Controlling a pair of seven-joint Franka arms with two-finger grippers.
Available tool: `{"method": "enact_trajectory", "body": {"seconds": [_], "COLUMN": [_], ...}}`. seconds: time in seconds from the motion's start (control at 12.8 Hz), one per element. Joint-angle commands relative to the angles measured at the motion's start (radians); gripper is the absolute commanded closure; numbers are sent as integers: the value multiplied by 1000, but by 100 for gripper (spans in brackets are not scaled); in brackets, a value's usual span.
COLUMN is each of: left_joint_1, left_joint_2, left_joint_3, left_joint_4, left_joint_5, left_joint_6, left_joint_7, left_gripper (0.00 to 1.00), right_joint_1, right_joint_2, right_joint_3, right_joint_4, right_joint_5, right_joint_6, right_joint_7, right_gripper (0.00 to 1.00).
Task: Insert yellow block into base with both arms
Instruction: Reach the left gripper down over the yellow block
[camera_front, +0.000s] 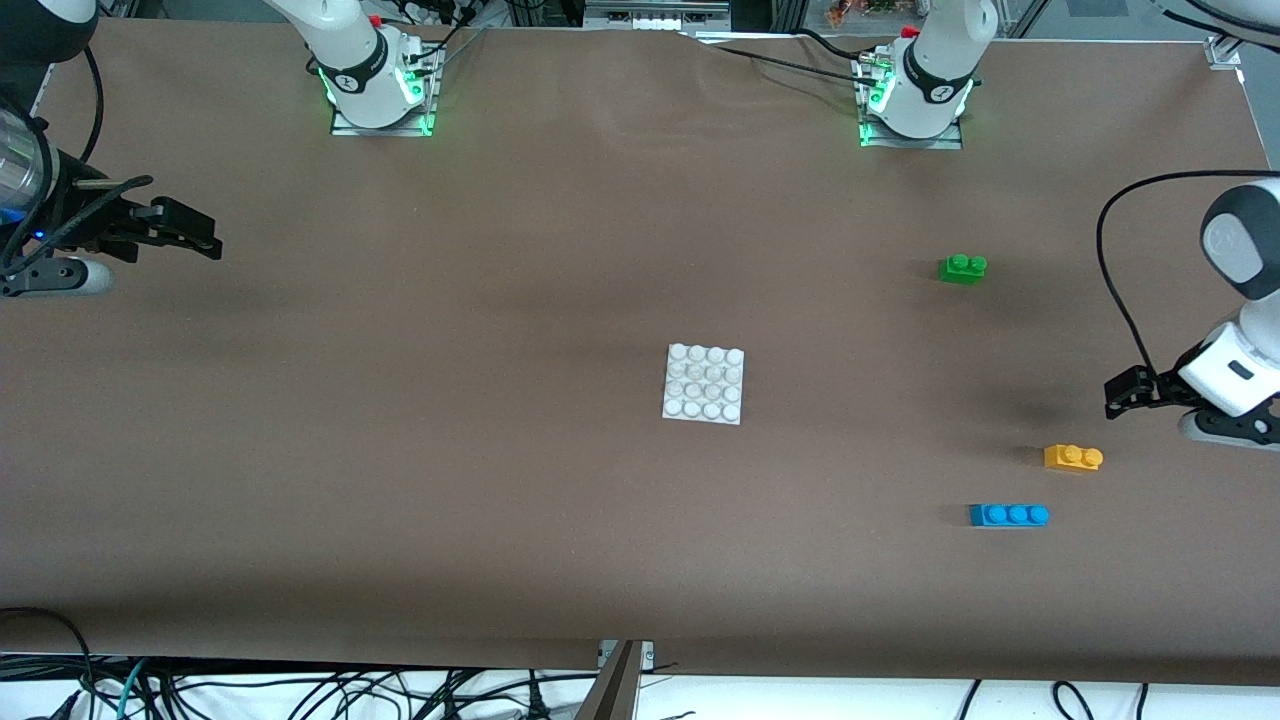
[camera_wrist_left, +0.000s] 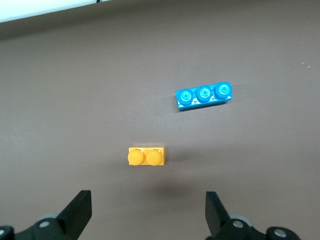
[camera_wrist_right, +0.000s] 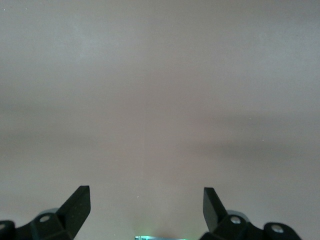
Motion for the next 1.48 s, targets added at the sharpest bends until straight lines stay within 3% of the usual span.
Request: {"method": "enact_trajectory", "body": {"seconds": [0.0,0.54,0.7,1.4], "left_joint_1": [2,22,22,33], "left_joint_2": [37,209,225,298], "left_joint_3": [0,-2,-2,-5], "left_joint_4": [-10,10,10,50], "left_joint_5": [10,6,8,-9], "left_joint_6": [65,134,191,203], "left_joint_7": [22,44,103,223], "left_gripper": [0,0,0,0], "right_joint_1": [-3,2,2,0], "right_joint_2": [7,8,13,14], "right_joint_3": [6,6,6,1], "right_joint_4": [32,32,32,32], "right_joint_5": [-15,-63,-68,-58], "right_joint_6": [-21,-21,-20,-12], "right_joint_7": [-9,0,0,8], "right_gripper": [0,0,0,0]}}
